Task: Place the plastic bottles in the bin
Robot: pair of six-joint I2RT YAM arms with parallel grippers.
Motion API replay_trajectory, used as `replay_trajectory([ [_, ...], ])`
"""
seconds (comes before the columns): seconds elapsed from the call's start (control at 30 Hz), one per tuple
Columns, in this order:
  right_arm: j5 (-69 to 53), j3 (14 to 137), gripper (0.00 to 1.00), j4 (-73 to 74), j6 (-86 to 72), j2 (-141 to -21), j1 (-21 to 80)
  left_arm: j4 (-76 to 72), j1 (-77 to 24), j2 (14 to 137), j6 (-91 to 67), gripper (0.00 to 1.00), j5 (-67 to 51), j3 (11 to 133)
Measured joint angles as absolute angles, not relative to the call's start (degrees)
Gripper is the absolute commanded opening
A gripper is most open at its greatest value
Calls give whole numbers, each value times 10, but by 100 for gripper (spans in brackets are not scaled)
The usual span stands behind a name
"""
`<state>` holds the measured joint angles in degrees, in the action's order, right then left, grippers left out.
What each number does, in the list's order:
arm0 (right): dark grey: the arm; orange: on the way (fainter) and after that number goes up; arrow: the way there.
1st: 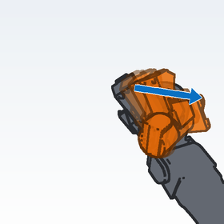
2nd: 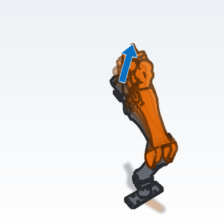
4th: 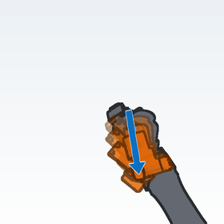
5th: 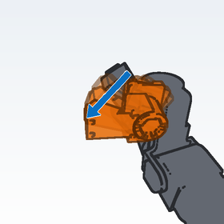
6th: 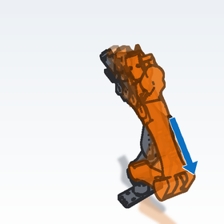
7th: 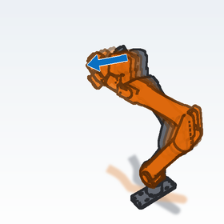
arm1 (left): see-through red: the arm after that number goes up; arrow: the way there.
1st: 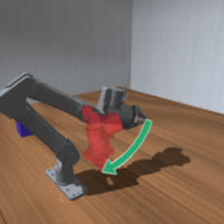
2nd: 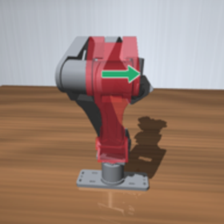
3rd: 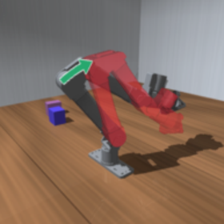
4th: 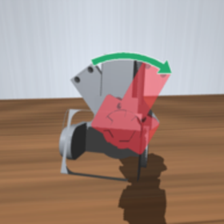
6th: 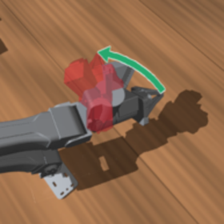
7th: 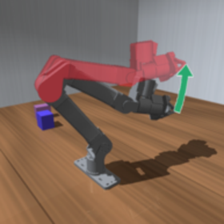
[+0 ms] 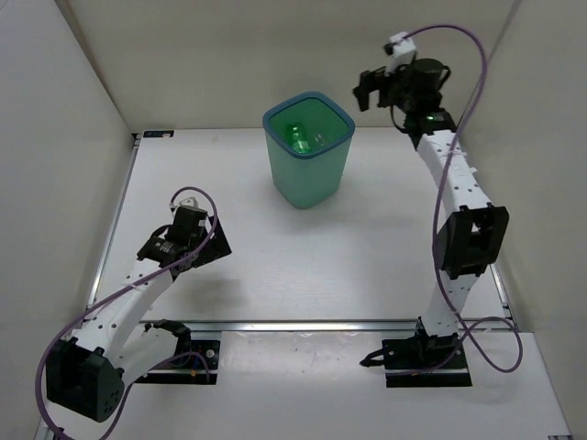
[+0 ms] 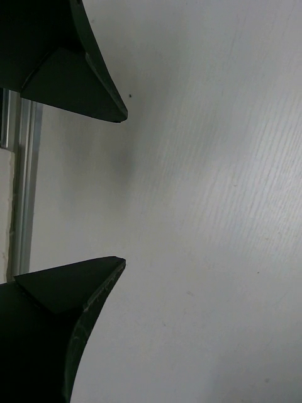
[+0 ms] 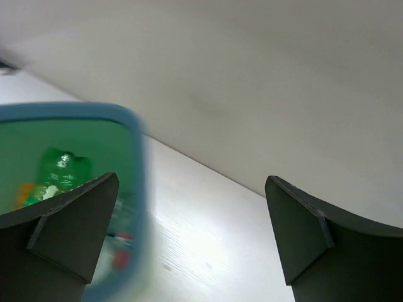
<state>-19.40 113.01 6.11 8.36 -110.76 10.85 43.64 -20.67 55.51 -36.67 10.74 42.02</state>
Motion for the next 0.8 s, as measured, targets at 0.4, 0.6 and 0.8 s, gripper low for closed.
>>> replay_trajectory([
  [0.4, -99, 1076, 99, 141, 202, -1152, -114, 403, -188, 700, -343, 99, 114, 535],
  [0.6, -85, 1164, 99, 182, 259, -1299, -145, 406, -183, 735, -343, 99, 114, 546],
  [0.8, -77, 1210, 99, 187, 290, -1396, -173, 428, -174, 760, -345, 99, 114, 551],
])
